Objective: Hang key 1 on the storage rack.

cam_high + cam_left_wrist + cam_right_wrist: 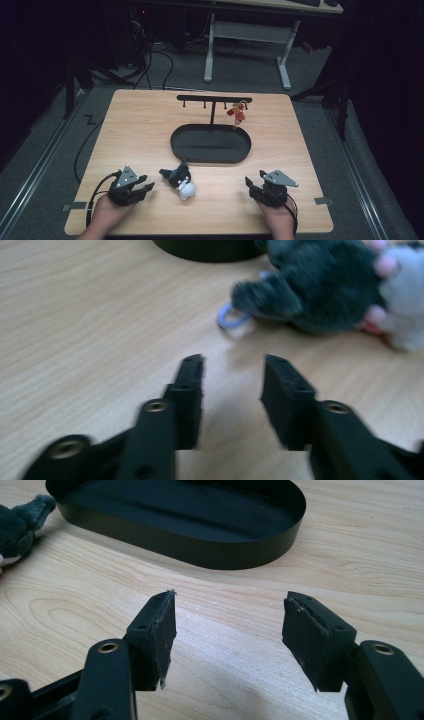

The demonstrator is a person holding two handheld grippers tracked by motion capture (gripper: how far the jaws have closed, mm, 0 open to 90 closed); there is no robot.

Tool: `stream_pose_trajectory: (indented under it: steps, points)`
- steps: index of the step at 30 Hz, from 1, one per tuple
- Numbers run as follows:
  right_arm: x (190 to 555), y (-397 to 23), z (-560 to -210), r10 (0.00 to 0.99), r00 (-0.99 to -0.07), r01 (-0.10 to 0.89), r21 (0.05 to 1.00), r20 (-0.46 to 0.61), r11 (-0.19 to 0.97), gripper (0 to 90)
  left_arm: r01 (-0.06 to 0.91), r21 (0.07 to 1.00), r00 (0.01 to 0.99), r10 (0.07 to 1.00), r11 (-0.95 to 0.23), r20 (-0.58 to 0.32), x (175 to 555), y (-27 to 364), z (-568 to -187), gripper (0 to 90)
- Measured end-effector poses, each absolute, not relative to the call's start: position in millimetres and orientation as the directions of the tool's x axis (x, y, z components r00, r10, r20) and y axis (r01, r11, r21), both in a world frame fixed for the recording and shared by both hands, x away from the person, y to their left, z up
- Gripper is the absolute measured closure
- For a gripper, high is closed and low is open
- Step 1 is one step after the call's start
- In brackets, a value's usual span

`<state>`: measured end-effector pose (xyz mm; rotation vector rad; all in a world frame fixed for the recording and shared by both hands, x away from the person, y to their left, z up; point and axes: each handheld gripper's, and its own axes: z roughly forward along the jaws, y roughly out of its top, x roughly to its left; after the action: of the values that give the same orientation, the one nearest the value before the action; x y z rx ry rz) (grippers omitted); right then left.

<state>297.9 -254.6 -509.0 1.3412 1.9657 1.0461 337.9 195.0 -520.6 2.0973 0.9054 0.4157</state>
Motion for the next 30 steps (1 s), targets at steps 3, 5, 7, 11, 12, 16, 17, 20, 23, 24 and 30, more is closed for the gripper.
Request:
stream_pose_trajectory:
  steps: [3, 5, 7, 11, 12, 16, 17, 20, 23, 24, 30]
  points:
    - [298.2, -254.0, -510.0, 0.930, -0.367, 0.520, 0.829, -0.002, 0.207, 38.6, 0.479, 0.788, 0.654, 0.756, -0.386, -0.027, 352.1, 191.1, -516.2, 77.4]
    - [298.9, -254.5, -510.9, 0.928, -0.372, 0.518, 0.829, -0.004, 0.211, 38.6, 0.478, 0.791, 0.644, 0.765, -0.382, -0.021, 358.3, 188.3, -515.2, 81.3]
    - [299.6, -254.5, -512.1, 0.928, -0.373, 0.526, 0.824, 0.000, 0.212, 38.6, 0.478, 0.796, 0.635, 0.772, -0.371, -0.021, 364.9, 183.9, -514.9, 82.9]
    - [300.7, -253.9, -513.3, 0.928, -0.374, 0.532, 0.821, 0.008, 0.207, 38.6, 0.467, 0.801, 0.644, 0.765, -0.374, -0.018, 370.7, 172.7, -513.7, 84.0]
    - [300.5, -253.8, -513.3, 0.927, -0.375, 0.531, 0.821, 0.005, 0.210, 38.7, 0.464, 0.803, 0.646, 0.763, -0.374, -0.018, 370.4, 170.2, -513.9, 84.3]
    - [299.0, -254.2, -513.8, 0.927, -0.375, 0.537, 0.817, 0.010, 0.208, 38.7, 0.465, 0.798, 0.663, 0.748, -0.383, -0.027, 368.4, 164.9, -515.6, 84.5]
    - [299.2, -254.6, -514.0, 0.927, -0.376, 0.540, 0.816, 0.012, 0.208, 38.7, 0.469, 0.796, 0.676, 0.736, -0.382, -0.045, 366.1, 160.6, -515.4, 84.1]
    - [299.1, -255.1, -514.3, 0.928, -0.373, 0.543, 0.814, 0.015, 0.205, 38.7, 0.450, 0.801, 0.696, 0.717, -0.395, -0.038, 360.0, 150.4, -512.8, 83.9]
    - [298.8, -255.3, -513.9, 0.929, -0.371, 0.543, 0.814, 0.015, 0.204, 38.7, 0.437, 0.804, 0.716, 0.697, -0.404, -0.039, 354.4, 139.9, -511.1, 83.9]
    - [298.8, -255.8, -513.4, 0.930, -0.368, 0.543, 0.815, 0.015, 0.201, 38.7, 0.430, 0.804, 0.724, 0.689, -0.411, -0.036, 352.2, 135.7, -510.7, 83.9]
    - [301.0, -263.4, -512.9, 0.940, -0.341, 0.553, 0.814, 0.024, 0.180, 38.7, 0.395, 0.806, 0.802, 0.593, -0.441, -0.068, 333.7, 81.0, -513.2, 83.3]
